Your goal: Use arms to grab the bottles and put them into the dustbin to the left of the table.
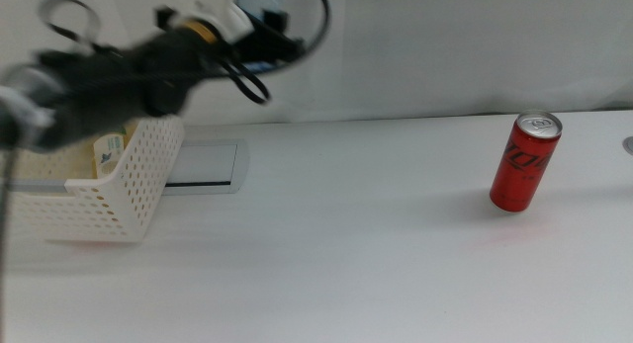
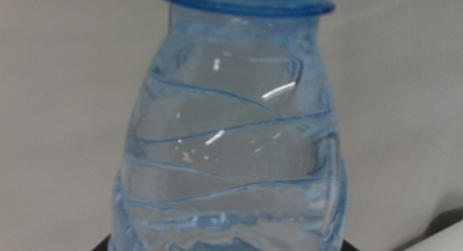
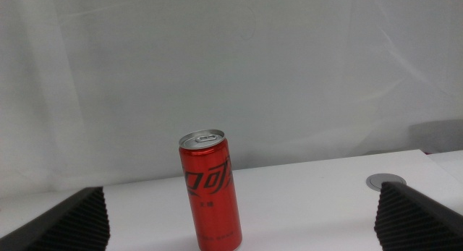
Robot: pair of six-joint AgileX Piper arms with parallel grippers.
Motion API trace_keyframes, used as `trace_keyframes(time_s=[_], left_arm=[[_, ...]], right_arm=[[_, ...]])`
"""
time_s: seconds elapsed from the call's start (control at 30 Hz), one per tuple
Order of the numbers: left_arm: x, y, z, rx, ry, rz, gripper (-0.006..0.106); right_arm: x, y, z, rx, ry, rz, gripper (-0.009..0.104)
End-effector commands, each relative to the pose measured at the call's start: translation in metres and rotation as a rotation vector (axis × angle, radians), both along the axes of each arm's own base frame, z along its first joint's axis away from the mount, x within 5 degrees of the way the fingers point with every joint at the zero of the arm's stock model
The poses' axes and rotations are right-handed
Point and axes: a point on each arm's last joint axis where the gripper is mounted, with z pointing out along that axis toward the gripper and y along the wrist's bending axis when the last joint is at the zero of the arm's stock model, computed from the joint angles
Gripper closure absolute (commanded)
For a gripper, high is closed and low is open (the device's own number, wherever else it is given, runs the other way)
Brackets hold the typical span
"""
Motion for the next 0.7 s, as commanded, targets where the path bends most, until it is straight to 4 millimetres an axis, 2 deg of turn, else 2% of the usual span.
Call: trace_keyframes(time_s=[0.0, 0.13, 0.33, 0.57, 0.67], left_arm=[[-0.01, 0.018, 0.034, -0.009, -0.065, 0.026, 0.103], [-0.025, 0.047, 0.064, -0.008, -0.052, 0.065, 0.103], [-0.049, 0.09, 0.091, 0.018, 0.013, 0.129, 0.103], [-0.081, 0.139, 0.105, 0.023, 0.176, 0.228, 0.103], [-0.089, 0.157, 0.102, 0.108, 0.278, 0.296, 0.103]], right_arm=[[-0.001, 0.0, -0.01, -0.014, -0.011, -0.006, -0.008], [-0.001, 0.0, -0.01, -0.014, -0.011, -0.006, -0.008], [-0.001, 0.0, -0.01, -0.014, -0.011, -0.006, -0.008], [-0.001, 0.0, -0.01, -0.014, -0.011, -0.006, -0.008], [-0.001, 0.0, -0.01, -0.014, -0.013, -0.006, -0.008]])
